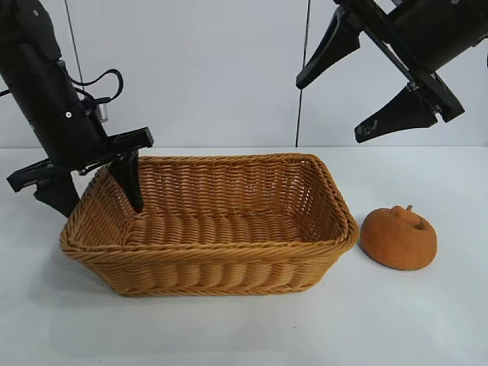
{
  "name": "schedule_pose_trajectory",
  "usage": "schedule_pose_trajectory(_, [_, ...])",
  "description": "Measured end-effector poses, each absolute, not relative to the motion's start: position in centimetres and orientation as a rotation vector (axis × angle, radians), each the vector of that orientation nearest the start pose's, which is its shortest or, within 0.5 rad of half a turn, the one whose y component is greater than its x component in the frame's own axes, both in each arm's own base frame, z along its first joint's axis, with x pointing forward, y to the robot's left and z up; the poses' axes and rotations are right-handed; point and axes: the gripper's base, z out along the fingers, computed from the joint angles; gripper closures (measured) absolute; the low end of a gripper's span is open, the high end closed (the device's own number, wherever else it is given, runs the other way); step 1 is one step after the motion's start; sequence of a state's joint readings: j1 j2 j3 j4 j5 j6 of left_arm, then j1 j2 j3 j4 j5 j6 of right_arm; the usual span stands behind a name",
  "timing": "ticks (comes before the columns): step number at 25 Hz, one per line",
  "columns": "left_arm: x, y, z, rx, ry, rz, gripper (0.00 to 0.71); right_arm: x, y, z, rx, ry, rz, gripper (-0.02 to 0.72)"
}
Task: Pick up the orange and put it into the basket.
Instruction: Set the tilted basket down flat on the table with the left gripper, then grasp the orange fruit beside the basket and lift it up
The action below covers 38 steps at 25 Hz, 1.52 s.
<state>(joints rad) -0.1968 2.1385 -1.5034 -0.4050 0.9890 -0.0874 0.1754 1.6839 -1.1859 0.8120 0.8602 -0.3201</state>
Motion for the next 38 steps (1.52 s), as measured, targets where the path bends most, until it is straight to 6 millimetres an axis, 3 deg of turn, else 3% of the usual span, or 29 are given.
schedule_pose_trajectory(3, [40.2,-11.0,15.4,-0.149,3.088,-0.532,0.099,33.0,10.9,25.2,-0.055,2.662,0.924,0.093])
schedule_pose_trajectory(9, [40.3,-10.2,20.9,-0.021,2.964,-0.41,0.086,33.0,10.9,25.2,-0.055,2.662,0.924,0.093])
schedule_pose_trajectory(12, [40.6,-8.5,23.3,0.037,2.937,-0.27,0.084,33.0,11.0,25.2,-0.054,2.662,0.926,0.093])
schedule_pose_trajectory(17, [41.0,-4.3,24.8,0.016,2.955,-0.045,0.084,33.0,11.0,25.2,-0.054,2.662,0.926,0.093])
schedule_pose_trajectory(21, [40.9,-1.0,25.1,-0.08,2.974,0.003,0.091,33.0,11.0,25.2,-0.054,2.662,0.926,0.093])
schedule_pose_trajectory(24, [40.9,0.3,25.1,-0.109,2.978,0.018,0.093,33.0,11.0,25.2,-0.054,2.662,0.926,0.093])
schedule_pose_trajectory(28, [40.4,0.2,26.4,-0.082,2.95,-0.007,0.093,33.0,11.0,25.2,-0.054,2.662,0.926,0.093])
schedule_pose_trajectory(34, [38.6,-0.2,30.8,-0.071,2.84,-0.074,0.093,33.0,10.9,25.2,-0.054,2.661,0.926,0.093])
schedule_pose_trajectory(38, [36.0,-0.3,34.0,-0.051,2.762,-0.073,0.095,33.0,10.9,25.2,-0.054,2.661,0.926,0.093])
